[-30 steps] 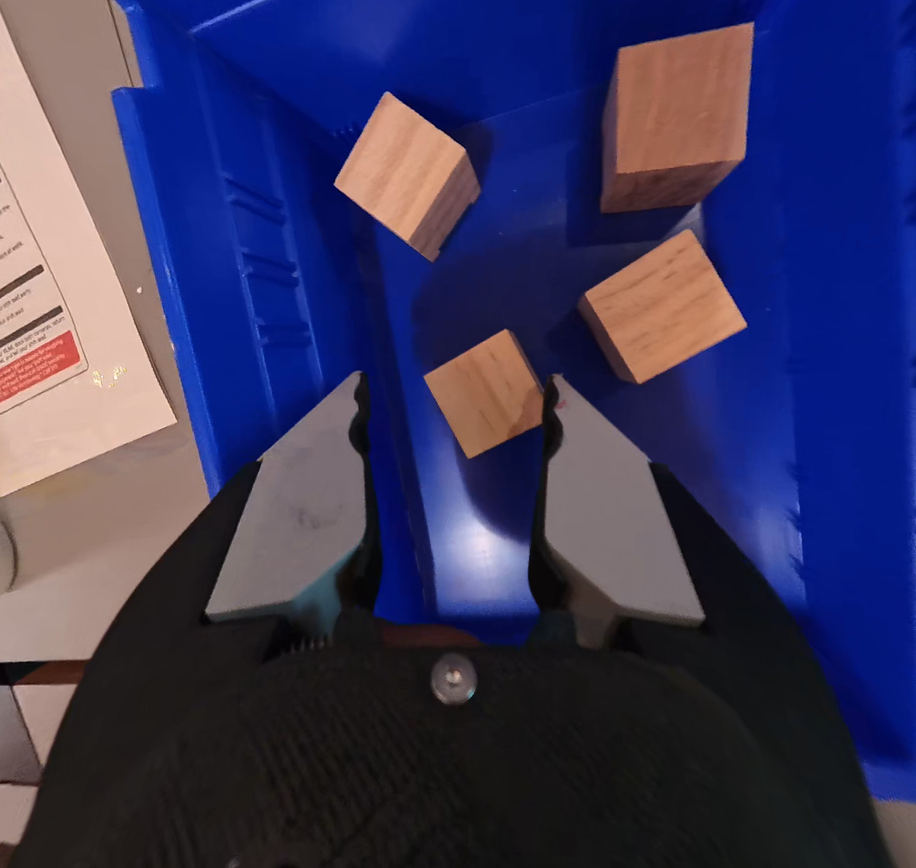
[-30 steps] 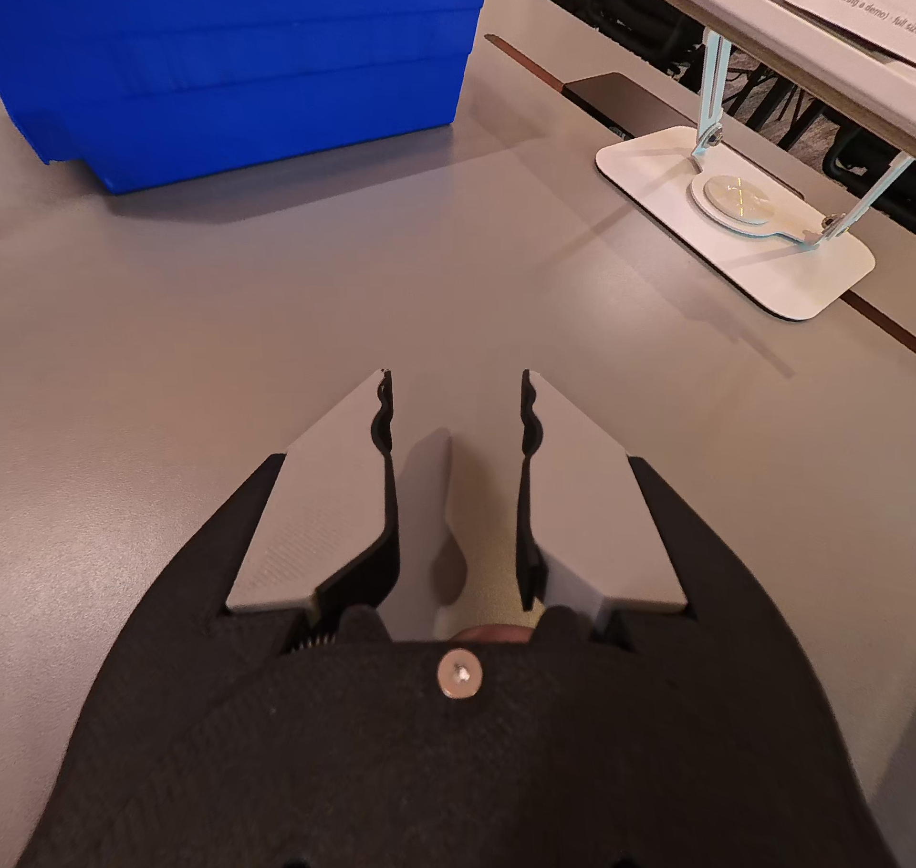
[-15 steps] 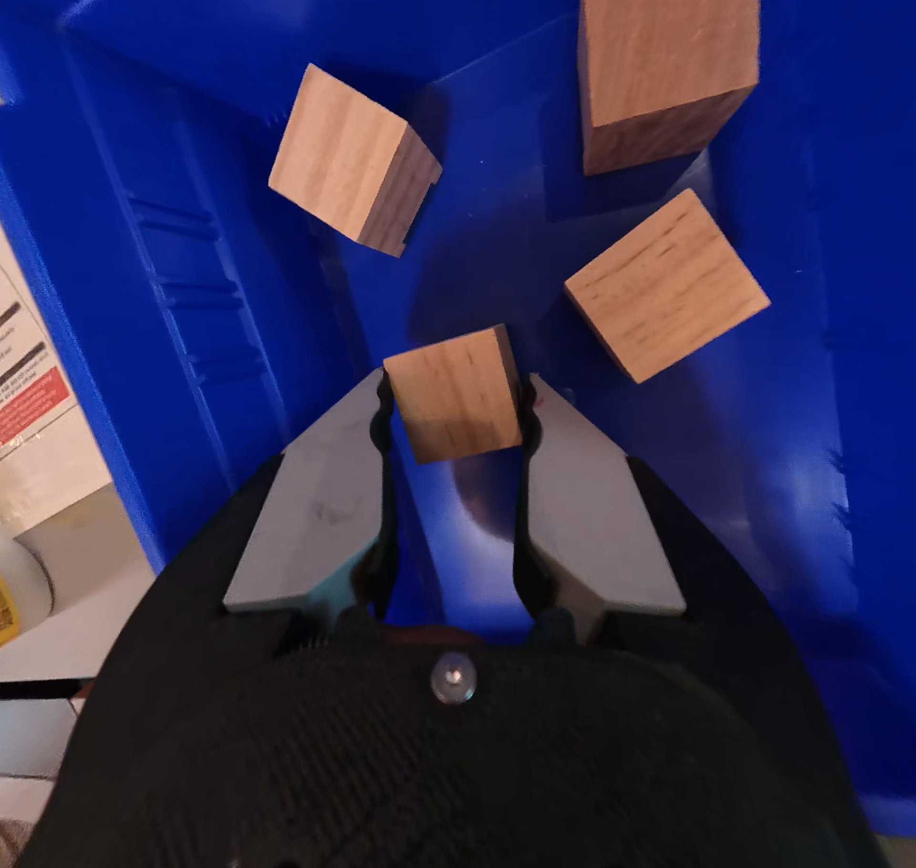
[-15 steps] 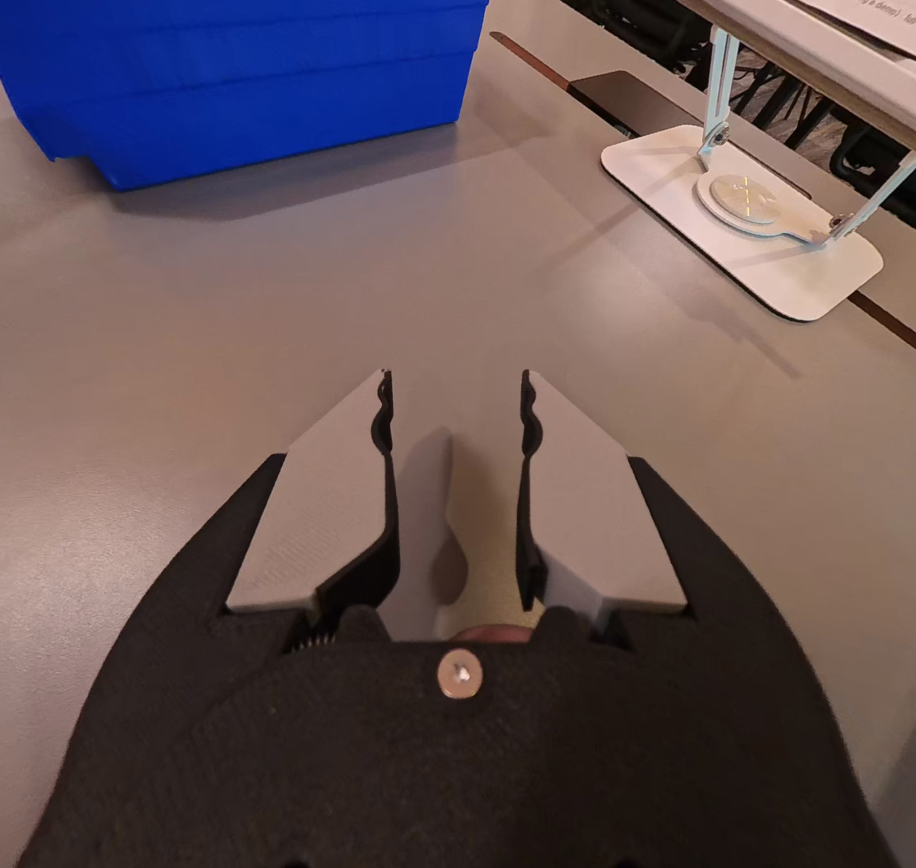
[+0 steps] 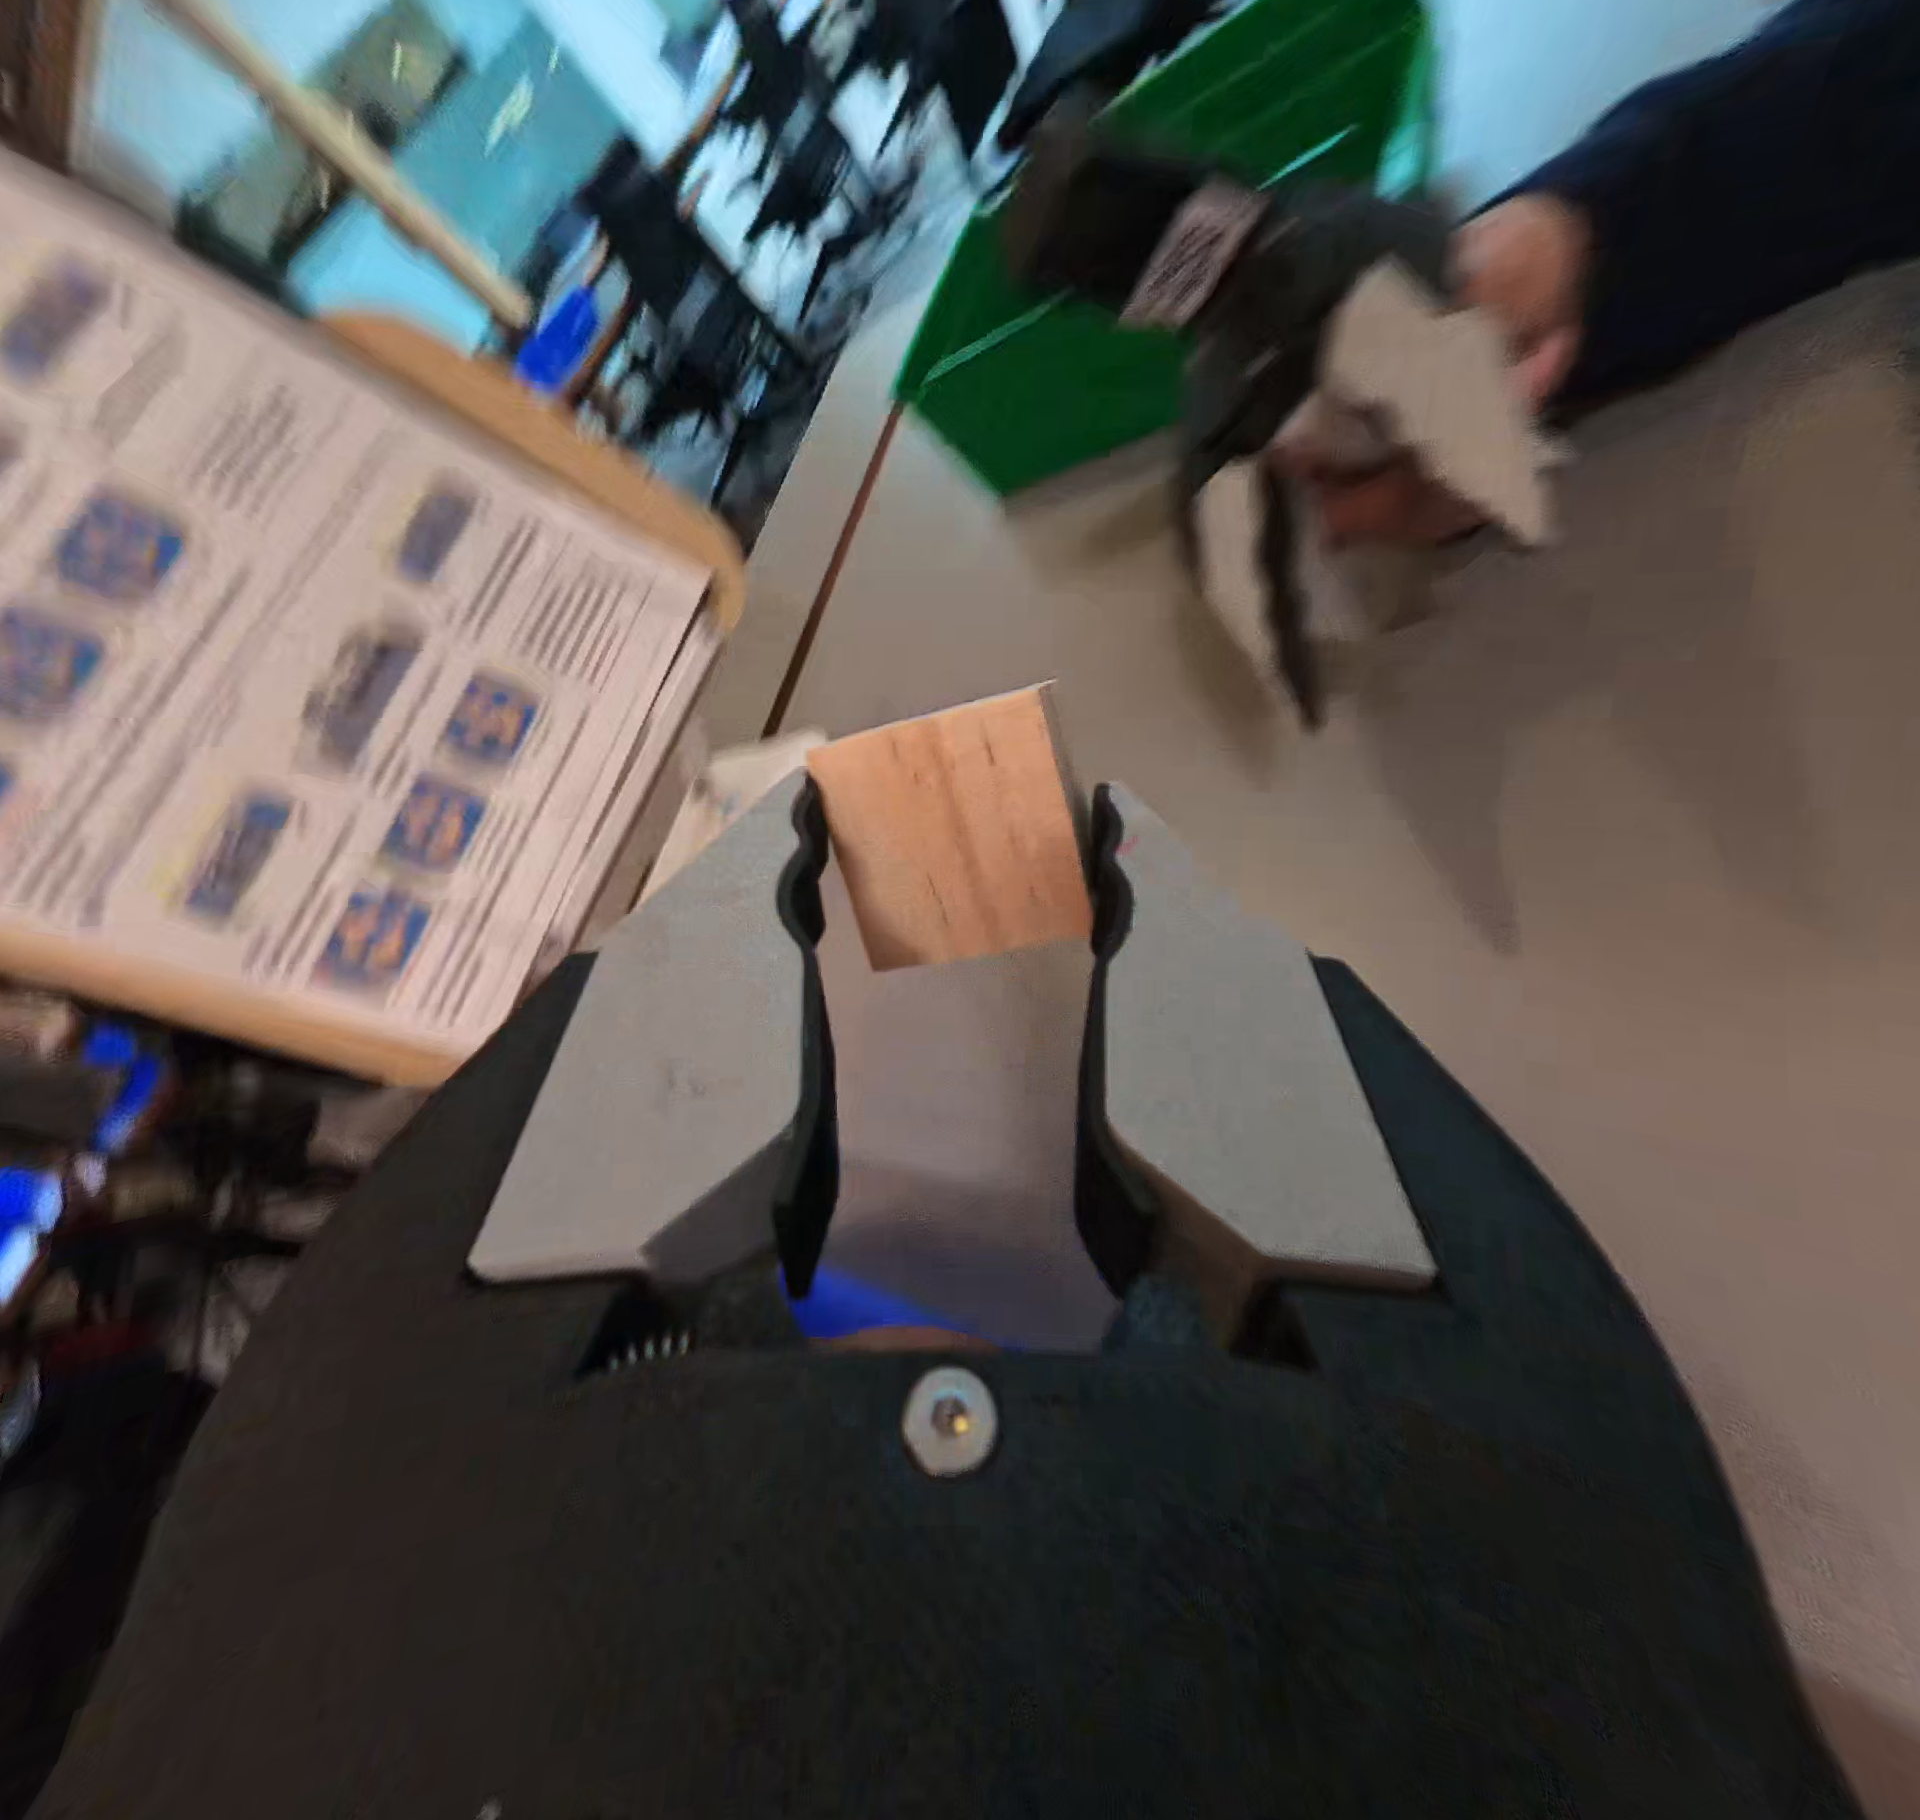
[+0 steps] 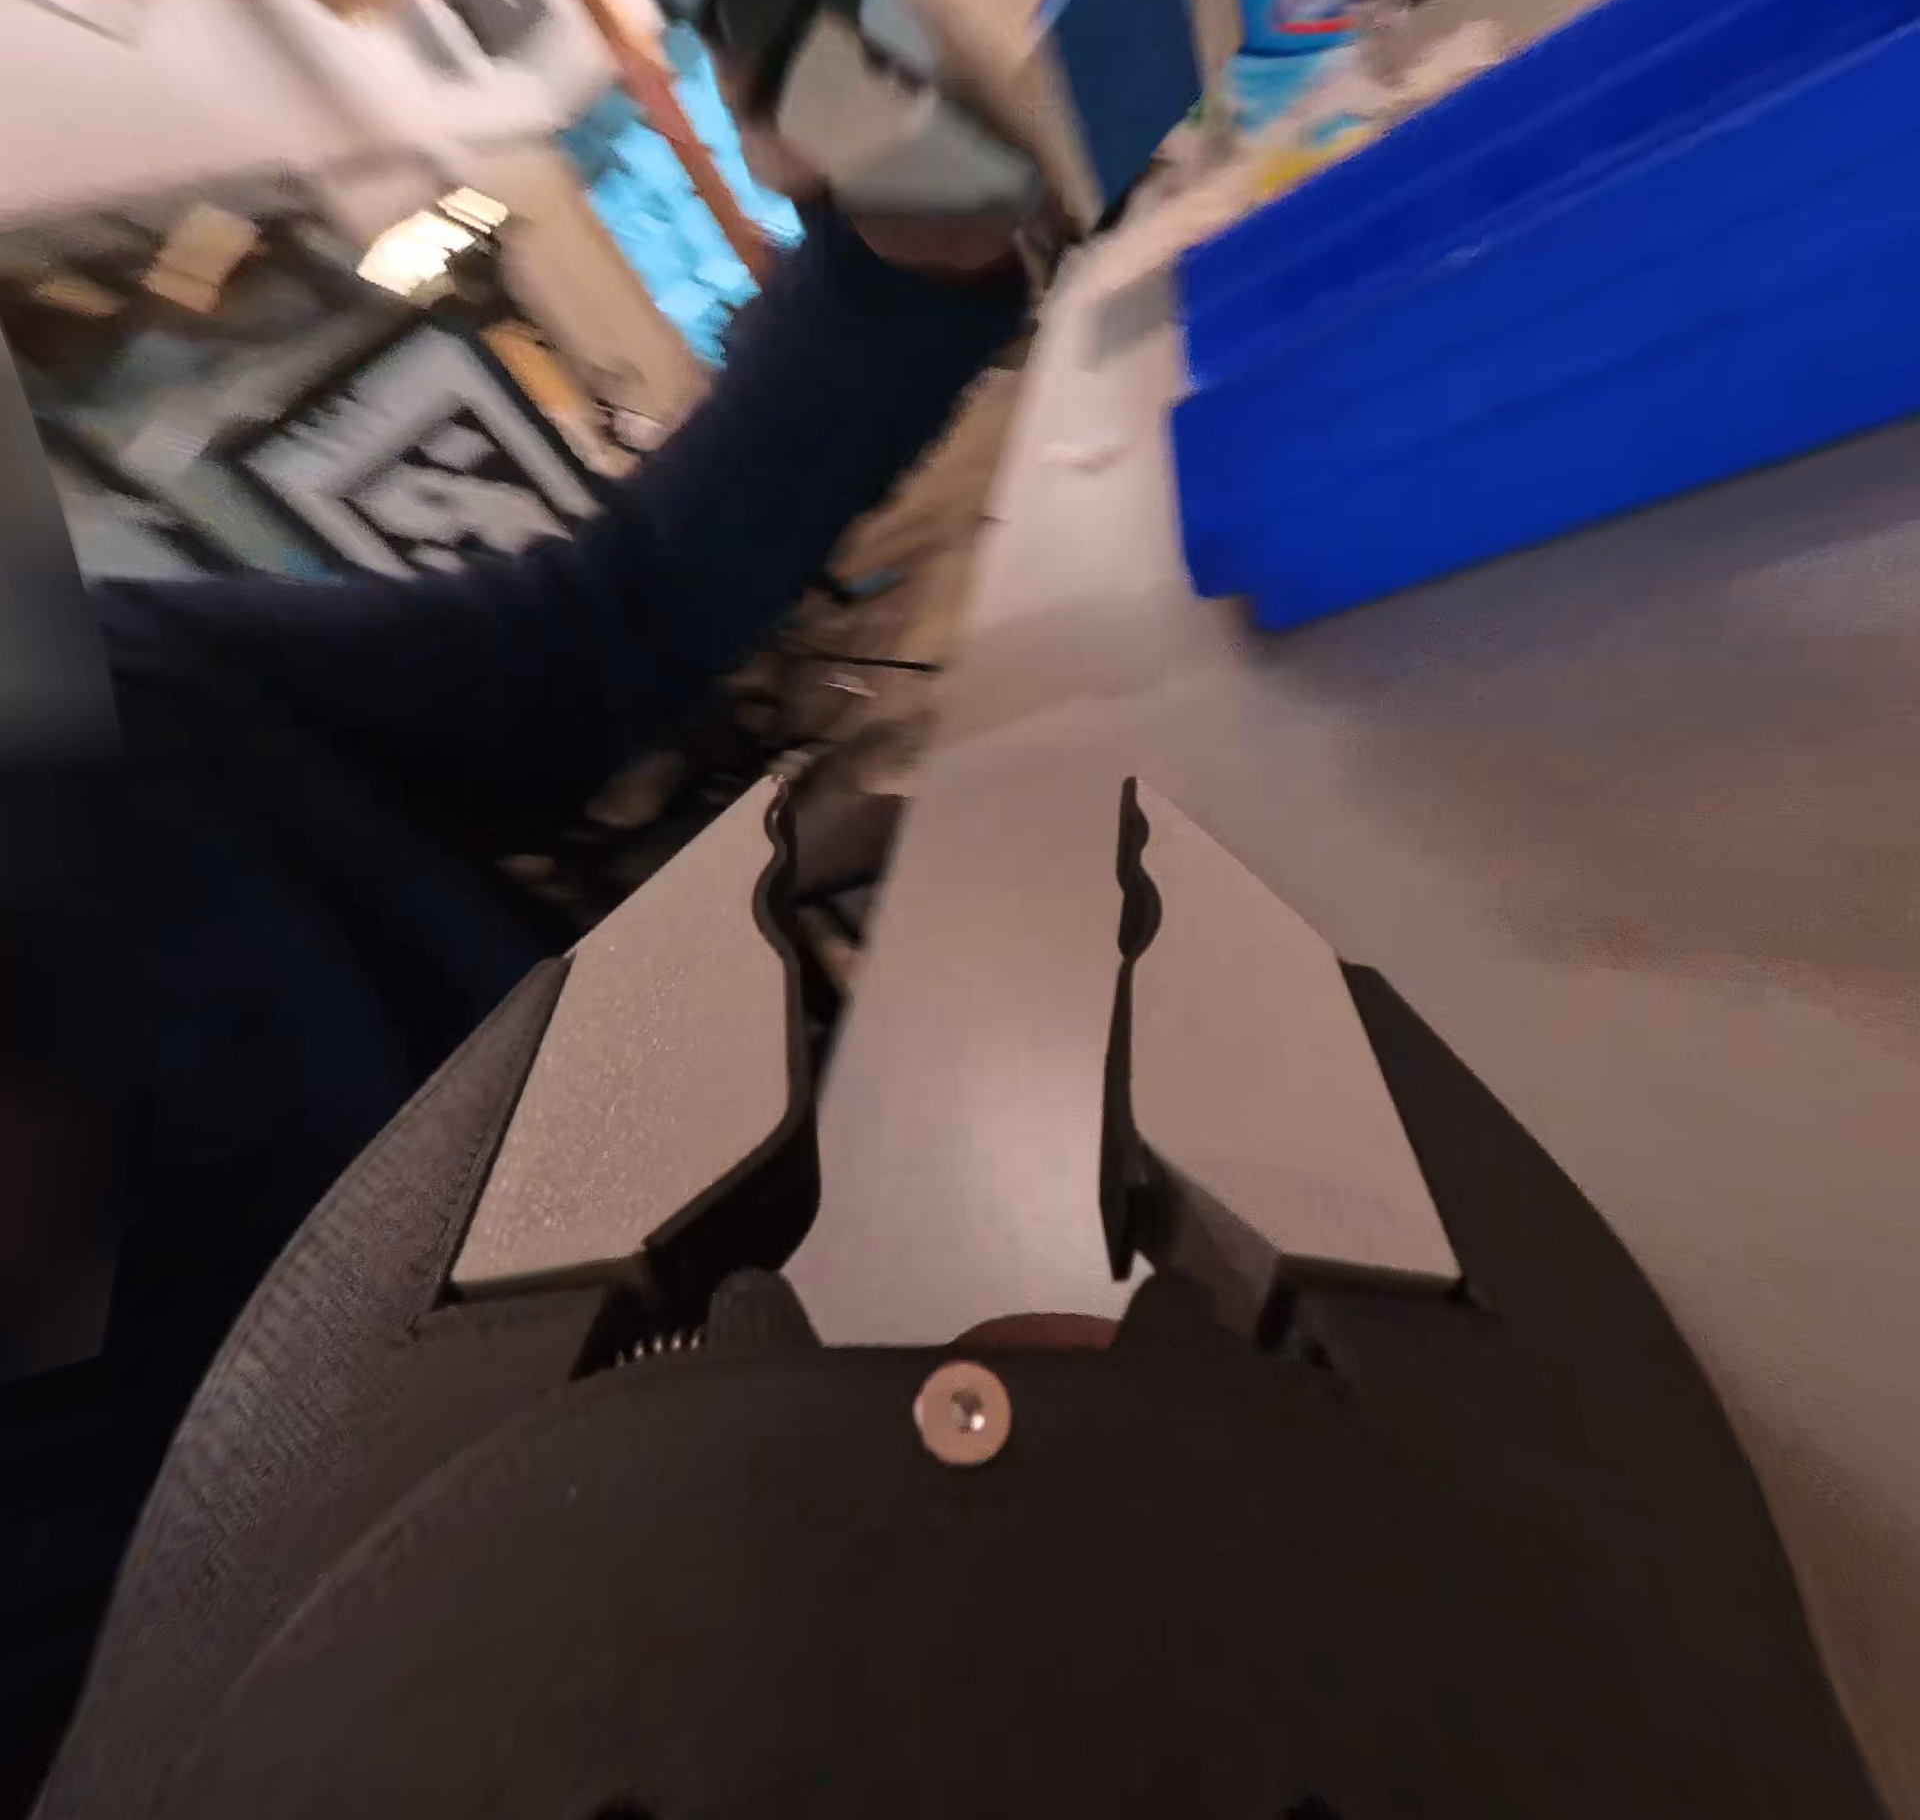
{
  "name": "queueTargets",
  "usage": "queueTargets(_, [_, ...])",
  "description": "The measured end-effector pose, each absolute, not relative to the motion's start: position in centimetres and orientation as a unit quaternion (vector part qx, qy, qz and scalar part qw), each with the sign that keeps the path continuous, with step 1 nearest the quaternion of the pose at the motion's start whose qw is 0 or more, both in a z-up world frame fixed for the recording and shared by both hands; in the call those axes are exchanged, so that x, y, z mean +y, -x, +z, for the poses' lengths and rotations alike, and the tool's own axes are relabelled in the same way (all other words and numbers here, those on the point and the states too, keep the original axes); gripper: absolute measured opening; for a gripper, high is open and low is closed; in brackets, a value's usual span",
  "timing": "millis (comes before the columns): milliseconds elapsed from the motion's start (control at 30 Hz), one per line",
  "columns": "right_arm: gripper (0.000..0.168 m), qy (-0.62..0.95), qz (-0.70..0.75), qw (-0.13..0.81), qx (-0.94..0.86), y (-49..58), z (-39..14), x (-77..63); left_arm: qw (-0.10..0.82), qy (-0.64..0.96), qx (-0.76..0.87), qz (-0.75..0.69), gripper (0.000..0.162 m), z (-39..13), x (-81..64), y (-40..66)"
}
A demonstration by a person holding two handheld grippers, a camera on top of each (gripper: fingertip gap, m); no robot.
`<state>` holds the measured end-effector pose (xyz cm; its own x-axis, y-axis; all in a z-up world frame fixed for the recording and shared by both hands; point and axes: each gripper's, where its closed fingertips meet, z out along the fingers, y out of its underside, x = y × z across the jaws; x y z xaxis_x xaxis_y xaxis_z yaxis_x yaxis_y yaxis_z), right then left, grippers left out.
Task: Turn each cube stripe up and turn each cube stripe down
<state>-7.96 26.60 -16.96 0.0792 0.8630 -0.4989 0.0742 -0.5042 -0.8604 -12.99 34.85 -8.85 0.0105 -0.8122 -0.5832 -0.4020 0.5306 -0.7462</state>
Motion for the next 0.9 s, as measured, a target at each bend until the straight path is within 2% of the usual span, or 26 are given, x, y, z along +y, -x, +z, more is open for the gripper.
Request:
queueTargets(100, [0.063, 0.584, 0.675, 0.287, -0.348, 7.9, -14.4, 24.3, 0.589, 0.340, 0.710, -0.182, 0.049, -8.7, 27.8, 9.8])
queueTargets(233, [0.065, 0.515, 0.743, 0.263, -0.337, 7.3, -11.7, 22.8, 0.604, 0.267, 0.730, -0.173, 0.049, -10.3, 22.9, 6.9])
queueTargets(333, [0.052, 0.488, 0.767, 0.257, -0.329, 6.8, -10.8, 22.4, 0.617, 0.249, 0.731, -0.151, 0.049, -11.2, 22.2, 5.4])
queueTargets(400, [0.044, 0.503, 0.757, 0.264, -0.323, 6.9, -11.2, 22.9, 0.630, 0.246, 0.724, -0.135, 0.049, -11.5, 22.6, 4.8])
queueTargets(667, [0.043, 0.545, 0.729, 0.304, -0.282, 6.3, -12.0, 25.7, 0.651, 0.288, 0.683, -0.164, 0.046, -12.0, 25.1, 4.0])
queueTargets(900, [0.042, 0.615, 0.619, 0.408, -0.268, 4.8, -13.3, 29.0, 0.691, 0.348, 0.594, -0.221, 0.048, -12.5, 27.8, 3.8])
